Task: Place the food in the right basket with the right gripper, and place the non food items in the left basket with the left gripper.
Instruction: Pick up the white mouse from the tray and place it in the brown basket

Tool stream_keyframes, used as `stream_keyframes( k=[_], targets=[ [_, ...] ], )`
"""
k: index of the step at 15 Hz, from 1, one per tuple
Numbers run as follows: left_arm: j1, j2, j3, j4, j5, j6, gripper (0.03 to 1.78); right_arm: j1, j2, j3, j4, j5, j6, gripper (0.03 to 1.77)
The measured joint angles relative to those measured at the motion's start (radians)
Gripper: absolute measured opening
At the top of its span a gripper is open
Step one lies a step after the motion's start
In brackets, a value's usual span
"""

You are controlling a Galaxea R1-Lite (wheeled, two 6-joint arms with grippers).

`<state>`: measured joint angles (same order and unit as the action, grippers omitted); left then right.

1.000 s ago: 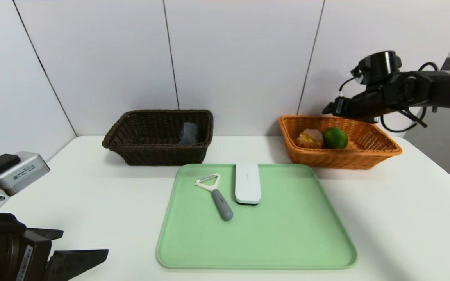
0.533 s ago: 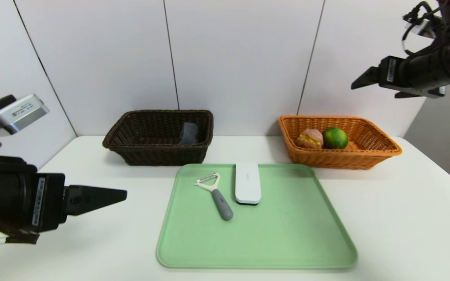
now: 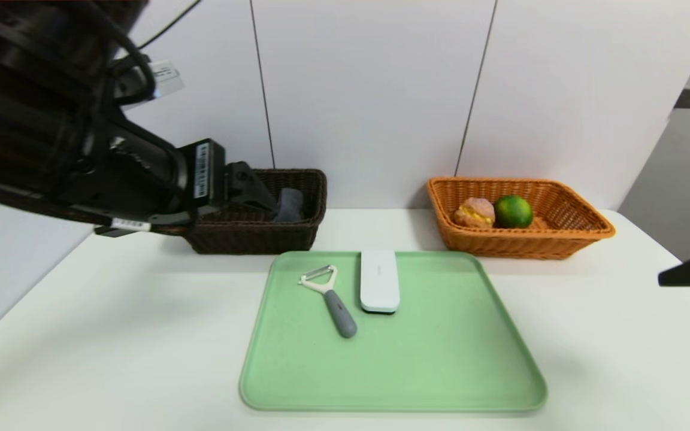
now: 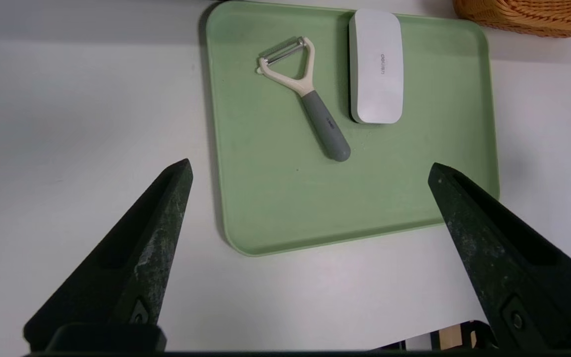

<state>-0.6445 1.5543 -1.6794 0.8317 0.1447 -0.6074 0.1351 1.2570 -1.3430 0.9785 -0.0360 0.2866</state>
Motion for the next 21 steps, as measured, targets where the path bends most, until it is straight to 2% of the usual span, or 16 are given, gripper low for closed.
stream_keyframes(
  k=[2, 4, 7, 10, 13, 17, 21],
  targets=[
    [-0.050, 0.129, -0.149, 0.055, 0.020, -0.043, 1.69, -0.001, -0.088, 0.095, 0.002, -0.013, 0.000, 1.69],
    [-0.128, 0.238, -0.240, 0.050, 0.030, -0.042, 1.69, -0.001, -0.135, 0.134, 0.003, -0.014, 0.003, 1.69],
    [-0.209, 0.352, -0.276, -0.022, 0.051, 0.023, 1.69, 0.000, -0.178, 0.186, 0.000, -0.003, -0.001, 1.69],
    [-0.233, 0.446, -0.281, -0.058, 0.071, 0.063, 1.69, 0.001, -0.196, 0.217, -0.041, -0.002, -0.045, 1.69],
    [-0.236, 0.525, -0.283, -0.084, 0.087, 0.097, 1.69, 0.005, -0.198, 0.243, -0.213, 0.026, -0.100, 1.69],
    [-0.238, 0.605, -0.284, -0.153, 0.151, 0.185, 1.69, 0.009, -0.194, 0.342, -0.533, 0.083, -0.239, 1.69],
    [-0.234, 0.656, -0.291, -0.224, 0.157, 0.206, 1.69, 0.008, -0.178, 0.405, -0.563, 0.082, -0.254, 1.70]
  ],
)
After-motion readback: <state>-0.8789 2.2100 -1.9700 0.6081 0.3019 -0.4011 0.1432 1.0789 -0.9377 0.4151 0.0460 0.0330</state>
